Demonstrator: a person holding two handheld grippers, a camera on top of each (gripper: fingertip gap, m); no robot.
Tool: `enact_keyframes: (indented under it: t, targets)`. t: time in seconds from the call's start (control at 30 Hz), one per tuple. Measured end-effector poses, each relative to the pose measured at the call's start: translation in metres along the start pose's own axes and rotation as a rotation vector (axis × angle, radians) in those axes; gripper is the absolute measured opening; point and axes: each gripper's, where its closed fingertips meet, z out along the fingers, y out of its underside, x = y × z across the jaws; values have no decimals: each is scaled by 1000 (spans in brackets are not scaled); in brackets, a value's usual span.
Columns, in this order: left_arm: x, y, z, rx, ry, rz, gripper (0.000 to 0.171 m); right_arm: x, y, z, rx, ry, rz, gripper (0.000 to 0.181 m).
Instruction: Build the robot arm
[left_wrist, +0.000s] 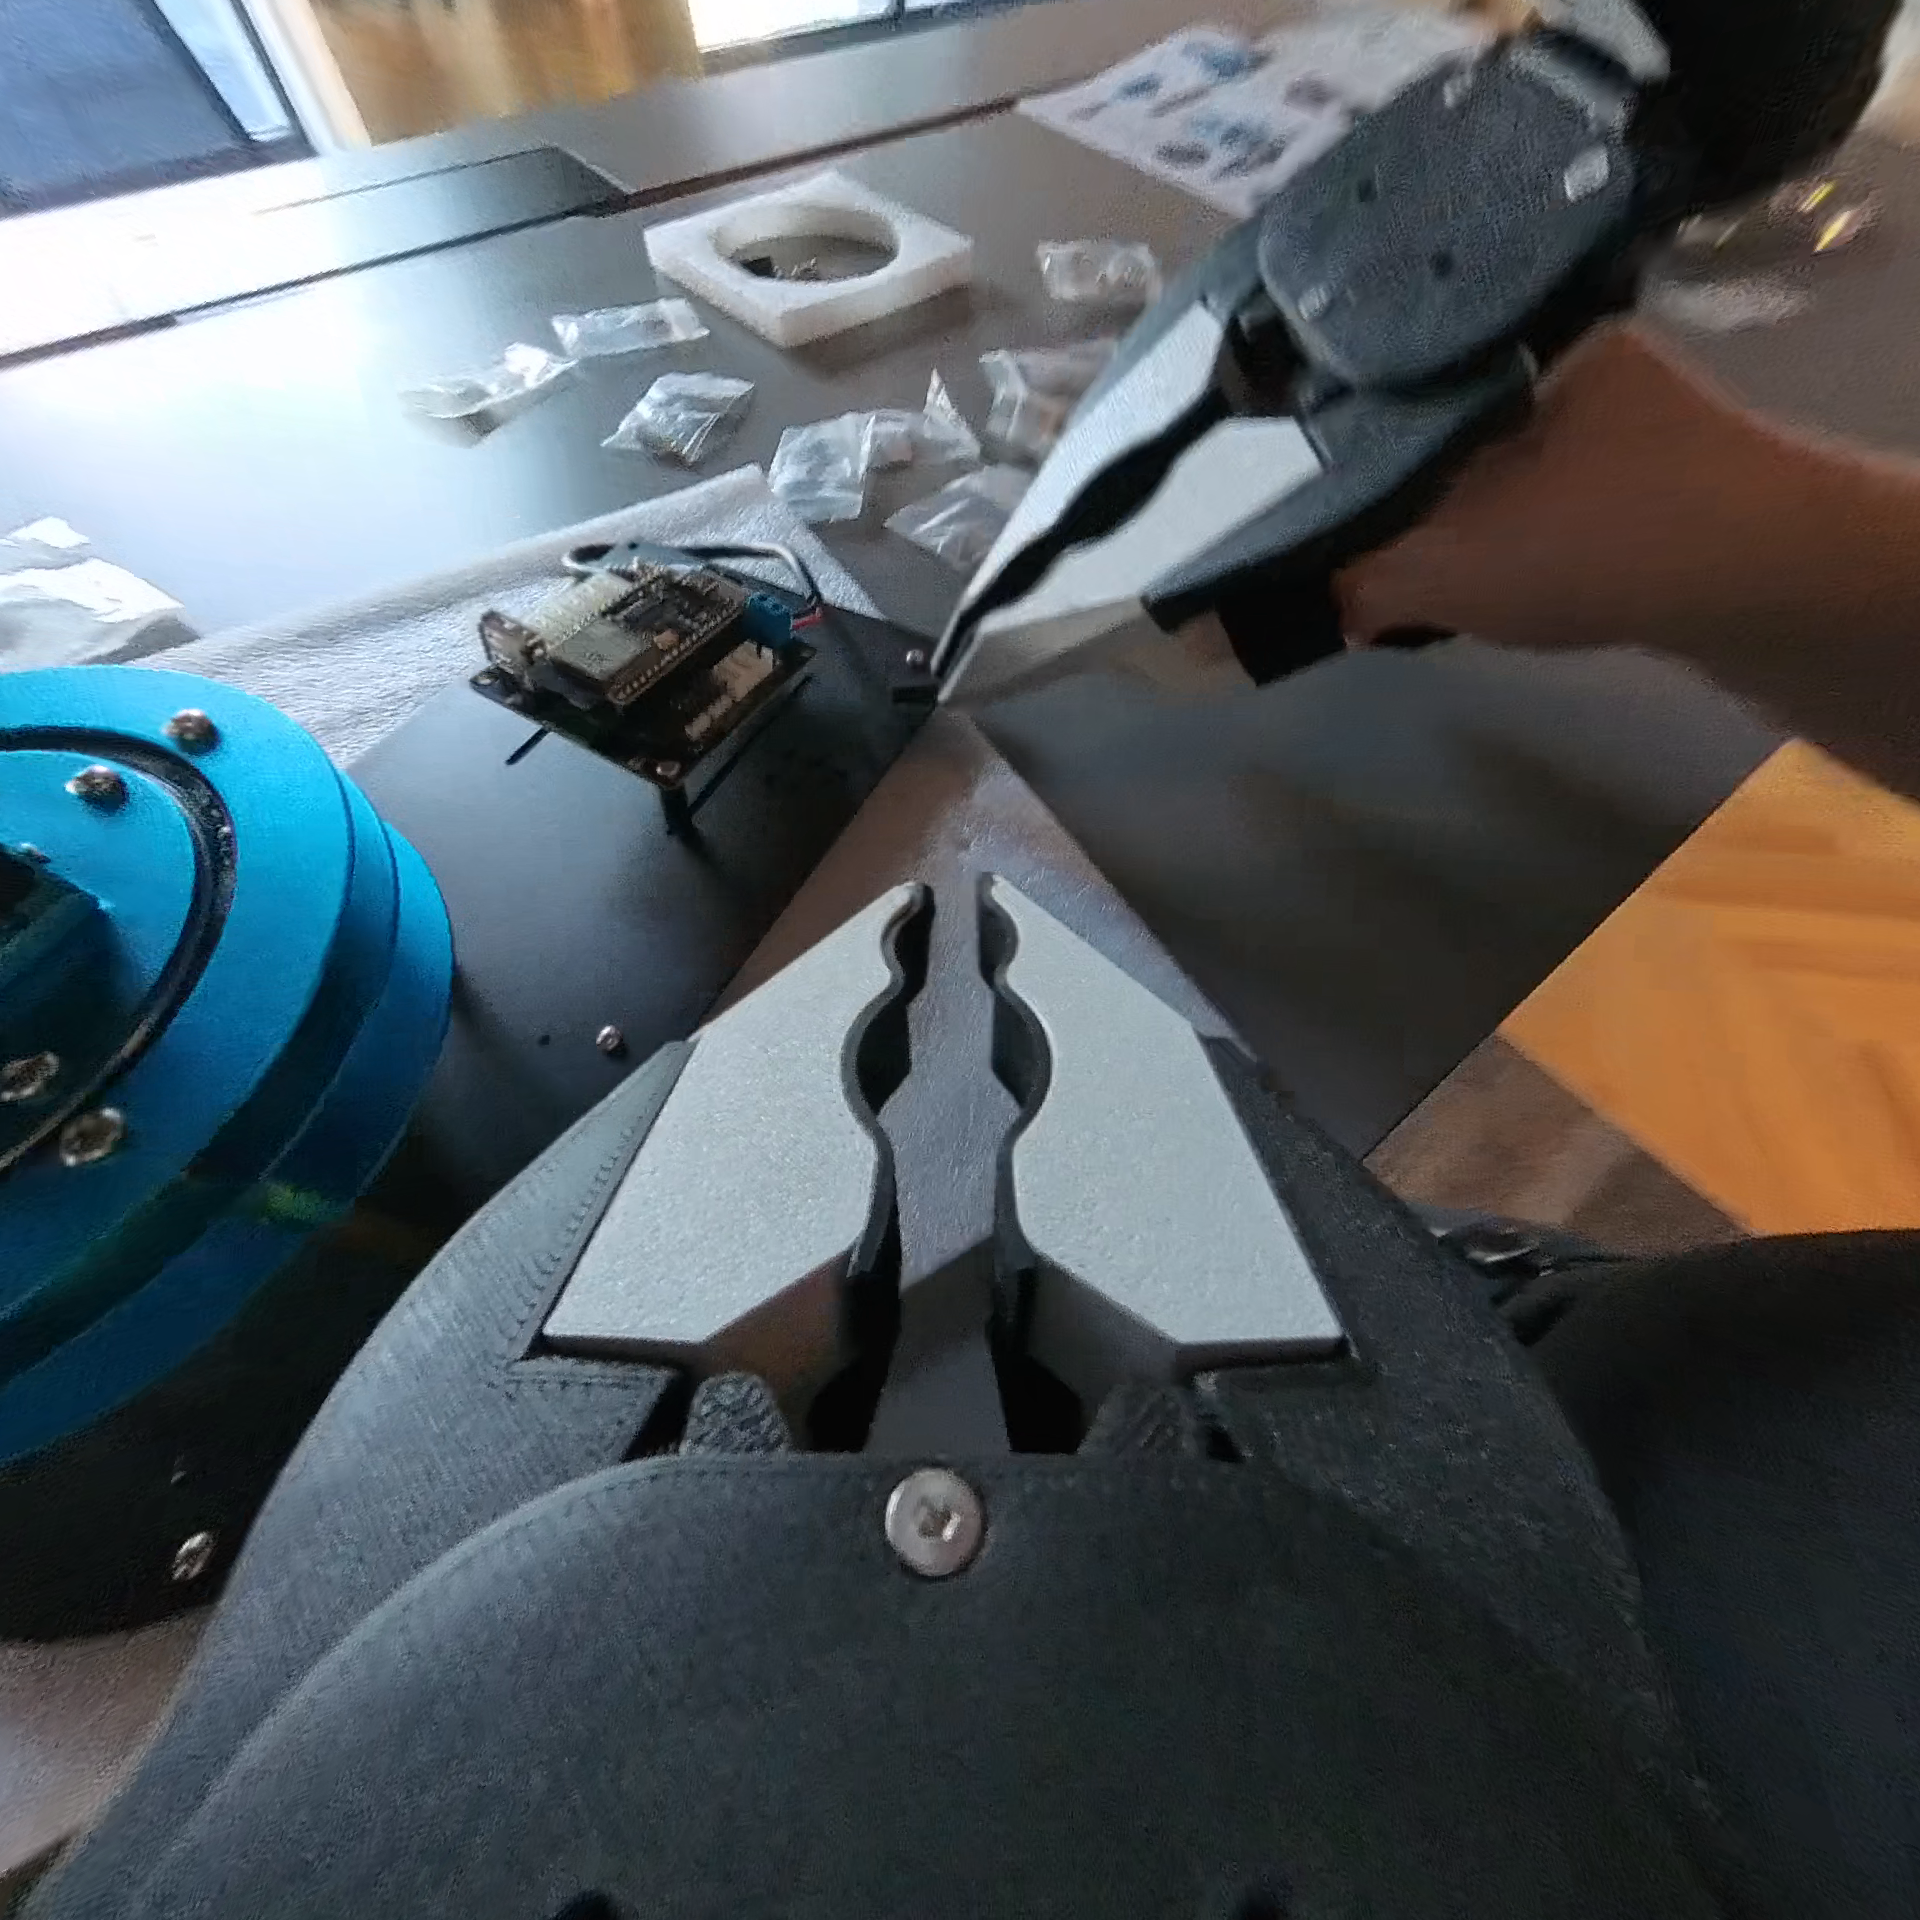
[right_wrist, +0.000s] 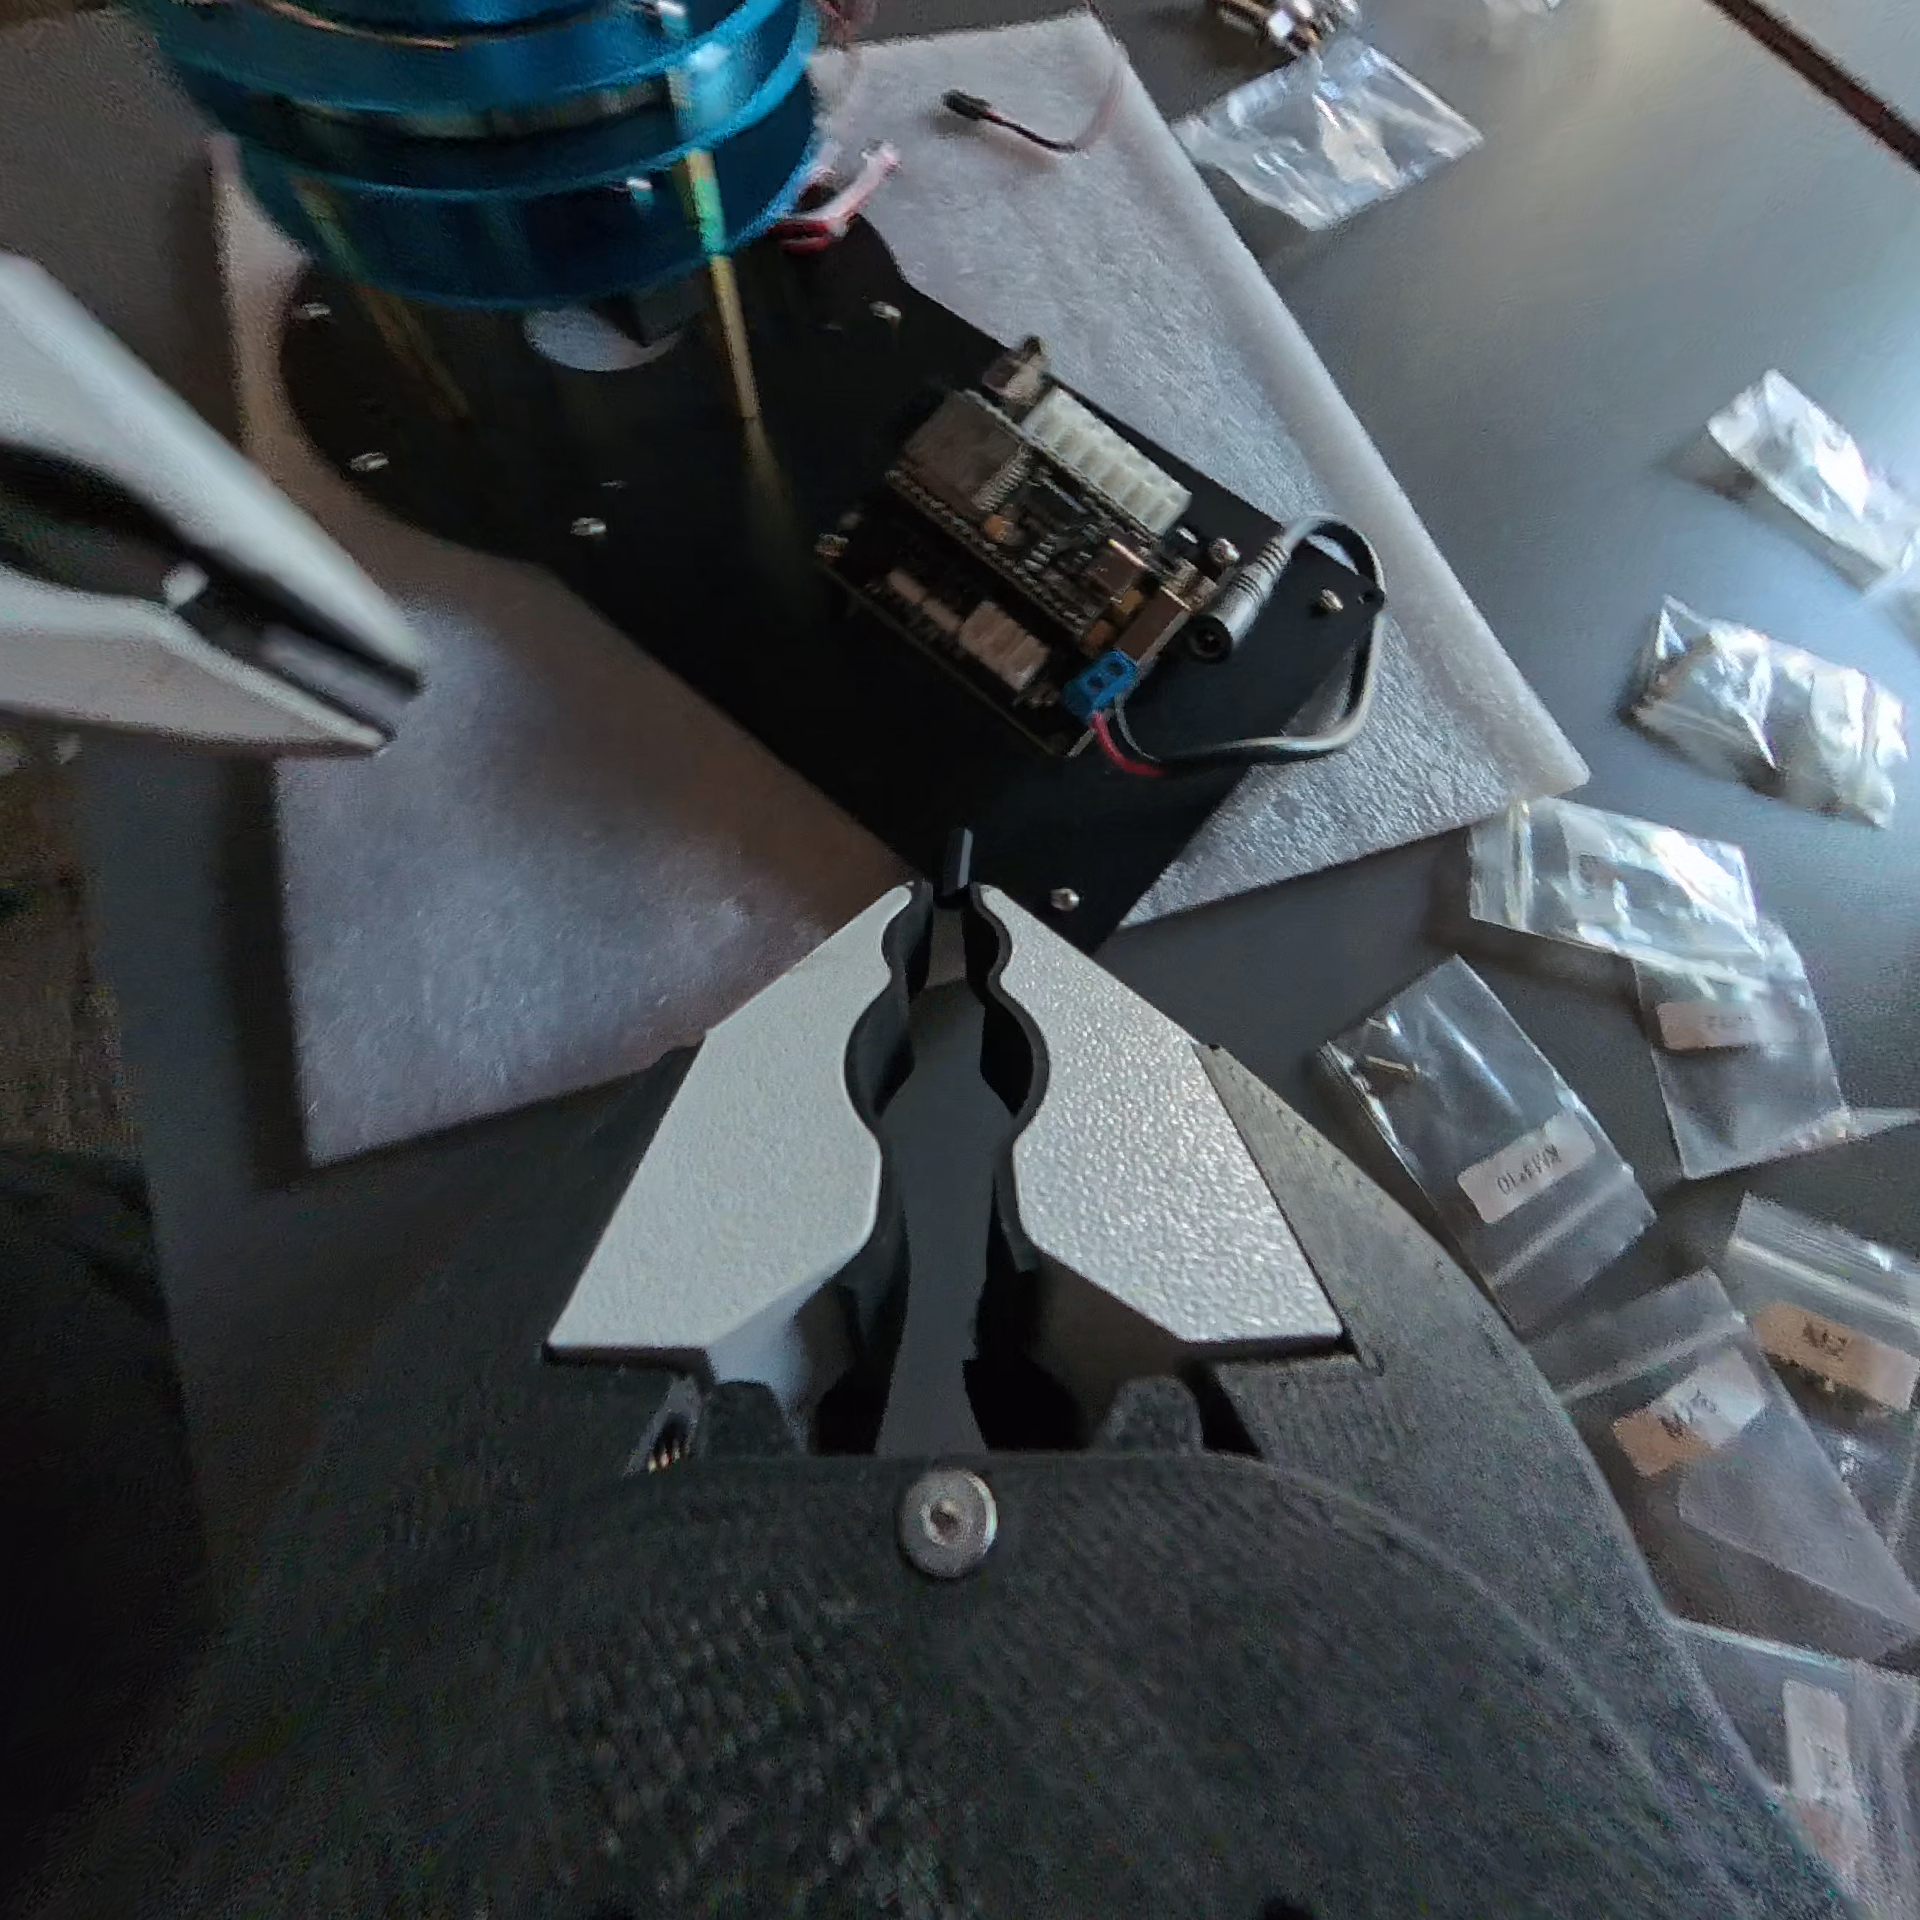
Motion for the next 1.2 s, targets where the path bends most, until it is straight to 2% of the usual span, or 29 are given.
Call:
enact_keyframes:
  t: [0.07,0.13,0.23,0.4,0.5,0.63,0.7,0.8,0.87,0.93,1.0,1.1,1.13,1.2]
  targets:
    - [-1,-5,5,-1,49,2,23,-4,6,-4,-34,-47,-29,4]
    - [-6,-5,14,-36,7,138,24,-12,9,-4,-77,-159,-32,4]
    - [-6,-13,32,-16,-75,413,23,-15,-3,-11,-83,-279,-13,4]
    - [1,-28,55,1,-82,612,21,-19,-14,-31,-134,-512,66,4]
    - [12,-33,65,-17,-28,704,18,-16,-15,-38,-172,-585,75,4]
    - [12,-35,72,-75,-36,785,15,-12,-12,-43,-223,-635,32,4]
    - [22,-34,73,-72,17,791,4,-13,-13,-46,-233,-674,36,4]
    - [20,-35,76,-70,-28,823,4,-11,-13,-45,-236,-691,51,4]
    - [17,-36,77,-65,-64,797,3,-10,-15,-43,-220,-696,57,4]
    - [12,-41,75,-34,-101,688,3,-8,-25,-42,-142,-704,80,8]
    - [12,-52,69,50,-95,513,3,-11,-47,-51,37,-736,94,27]
    - [24,-76,53,231,-2,271,3,-6,-78,-73,417,-679,37,23]
    - [25,-83,47,287,17,215,3,-6,-82,-80,491,-674,31,21]
    - [27,-92,38,340,70,131,3,-10,-84,-89,542,-739,71,20]
